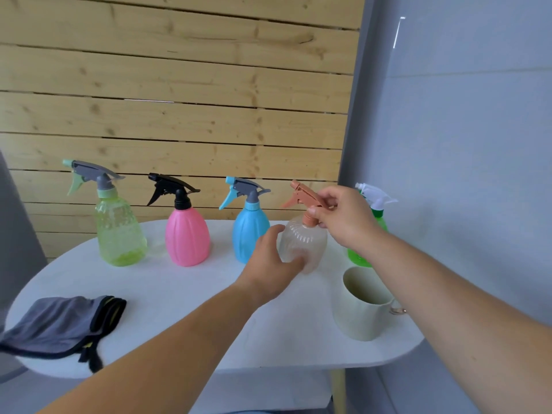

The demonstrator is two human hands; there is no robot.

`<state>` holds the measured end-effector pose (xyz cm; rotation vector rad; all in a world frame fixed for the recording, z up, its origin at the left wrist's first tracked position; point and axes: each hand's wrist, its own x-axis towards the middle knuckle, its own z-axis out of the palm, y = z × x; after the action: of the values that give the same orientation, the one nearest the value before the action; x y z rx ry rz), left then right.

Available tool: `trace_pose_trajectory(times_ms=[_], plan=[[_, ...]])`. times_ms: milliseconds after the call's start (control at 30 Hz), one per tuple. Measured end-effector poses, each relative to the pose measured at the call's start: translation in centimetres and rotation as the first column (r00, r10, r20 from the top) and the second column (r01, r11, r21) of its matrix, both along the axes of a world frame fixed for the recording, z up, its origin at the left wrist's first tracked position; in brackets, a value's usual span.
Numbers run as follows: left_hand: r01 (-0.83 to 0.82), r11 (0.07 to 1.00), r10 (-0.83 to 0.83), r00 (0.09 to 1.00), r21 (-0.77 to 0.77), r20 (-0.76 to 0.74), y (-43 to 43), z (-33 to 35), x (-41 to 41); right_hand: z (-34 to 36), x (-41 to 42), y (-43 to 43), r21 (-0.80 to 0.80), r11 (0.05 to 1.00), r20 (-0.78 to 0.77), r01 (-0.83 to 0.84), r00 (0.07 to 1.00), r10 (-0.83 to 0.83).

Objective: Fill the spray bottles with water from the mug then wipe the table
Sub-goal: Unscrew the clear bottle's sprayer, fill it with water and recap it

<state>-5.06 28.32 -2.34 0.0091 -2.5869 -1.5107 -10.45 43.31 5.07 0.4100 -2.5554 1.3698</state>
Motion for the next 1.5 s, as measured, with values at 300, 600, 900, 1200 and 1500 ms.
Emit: trace_pose_trajectory(times_ms=[300,600,900,1200,1500], plan=[[-0.055,0.998,0.053,0.99,-0.015,-0.13,-0.4,2.0,11.3,3.2,12.6,-0.2,-0.238,0.966,0.106,-0.1,0.986,0.128],[-0.009,0.999,0.007,0.998,-0.032,-0.066,-1.2,2.9,21.4,2.1,20.6,-0.6,-0.059,0.993,0.167,-0.103,0.98,0.111],[0.228,0.863,-0.371,0.892,0.45,0.259,-3.7,3.3,26.2,0.2,24.0,0.0,-0.376,0.894,0.272,-0.244,0.893,0.359],[0.248,0.765,-0.465,0.851,0.594,0.243,-3.8,2.1,26.1,-0.9,23.9,1.0,-0.578,0.779,0.286,-0.243,0.834,0.473],[0.196,0.725,-0.454,0.856,0.66,0.245,-3.2,1.4,25.5,-1.4,22.8,1.7,-0.581,0.765,0.279,-0.277,0.815,0.507]])
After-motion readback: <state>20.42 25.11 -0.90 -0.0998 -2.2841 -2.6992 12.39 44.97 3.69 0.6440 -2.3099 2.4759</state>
